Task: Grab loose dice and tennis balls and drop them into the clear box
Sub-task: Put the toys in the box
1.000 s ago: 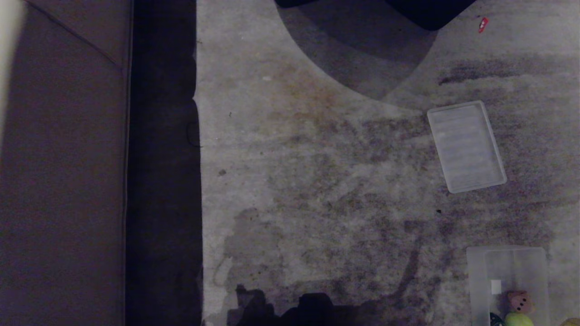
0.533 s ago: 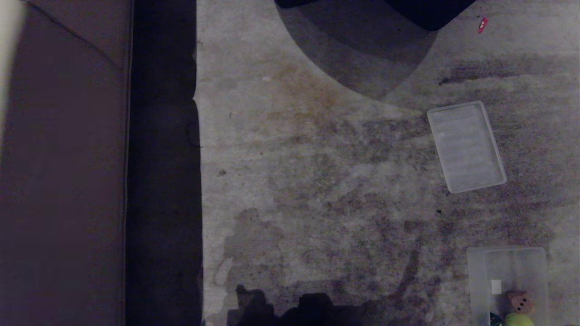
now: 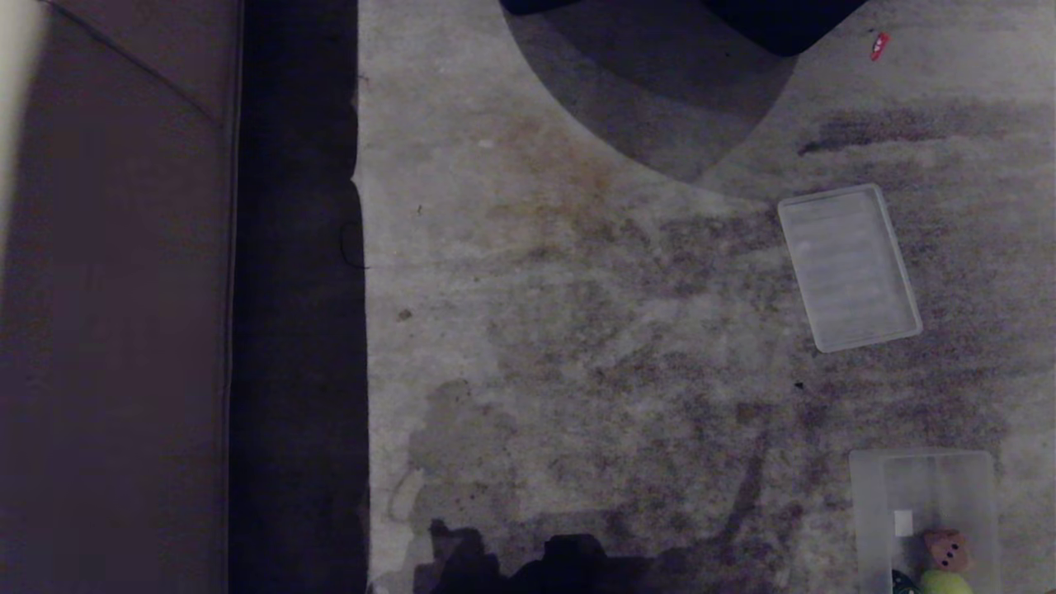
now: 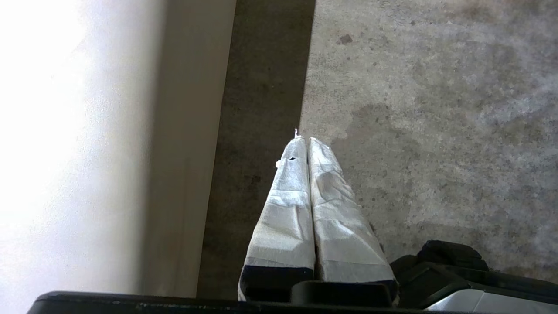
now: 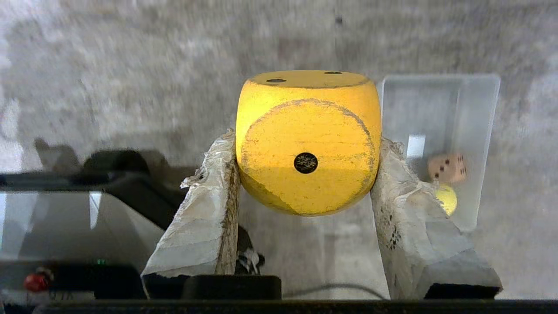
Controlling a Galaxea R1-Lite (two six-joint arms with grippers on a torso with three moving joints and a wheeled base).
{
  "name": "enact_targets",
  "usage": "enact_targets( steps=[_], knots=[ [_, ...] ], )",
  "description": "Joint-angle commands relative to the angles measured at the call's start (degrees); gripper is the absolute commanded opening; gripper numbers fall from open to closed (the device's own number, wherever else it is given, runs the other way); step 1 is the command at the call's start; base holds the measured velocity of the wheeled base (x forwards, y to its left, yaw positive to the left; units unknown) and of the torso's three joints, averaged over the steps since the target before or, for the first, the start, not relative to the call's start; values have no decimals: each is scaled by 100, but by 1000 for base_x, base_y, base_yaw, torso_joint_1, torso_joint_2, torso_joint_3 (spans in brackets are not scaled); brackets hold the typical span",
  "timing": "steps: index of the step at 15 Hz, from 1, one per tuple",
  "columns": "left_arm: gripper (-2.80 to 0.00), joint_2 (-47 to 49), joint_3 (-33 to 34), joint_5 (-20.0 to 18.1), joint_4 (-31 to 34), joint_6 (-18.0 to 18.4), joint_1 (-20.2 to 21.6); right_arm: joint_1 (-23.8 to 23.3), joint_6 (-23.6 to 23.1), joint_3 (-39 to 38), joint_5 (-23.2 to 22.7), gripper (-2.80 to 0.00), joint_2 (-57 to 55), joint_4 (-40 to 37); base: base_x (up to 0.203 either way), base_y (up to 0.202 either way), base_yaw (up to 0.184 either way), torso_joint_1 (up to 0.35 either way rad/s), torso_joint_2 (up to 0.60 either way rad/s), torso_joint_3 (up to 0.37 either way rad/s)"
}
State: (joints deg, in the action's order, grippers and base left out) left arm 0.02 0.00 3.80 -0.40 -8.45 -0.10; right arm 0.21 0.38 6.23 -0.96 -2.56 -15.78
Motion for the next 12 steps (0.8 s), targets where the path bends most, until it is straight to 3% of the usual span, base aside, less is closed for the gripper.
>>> enact_targets(
  steps=[1,12],
  knots=[
    [-280,6,0,6,-4,-7,1,23,-25,-8,0,-280,256,-46,0,0,0,0,0,0],
    [-280,3,0,6,-4,2,1,23,-11,-8,-9,-280,256,-40,0,0,0,0,0,0]
  ],
)
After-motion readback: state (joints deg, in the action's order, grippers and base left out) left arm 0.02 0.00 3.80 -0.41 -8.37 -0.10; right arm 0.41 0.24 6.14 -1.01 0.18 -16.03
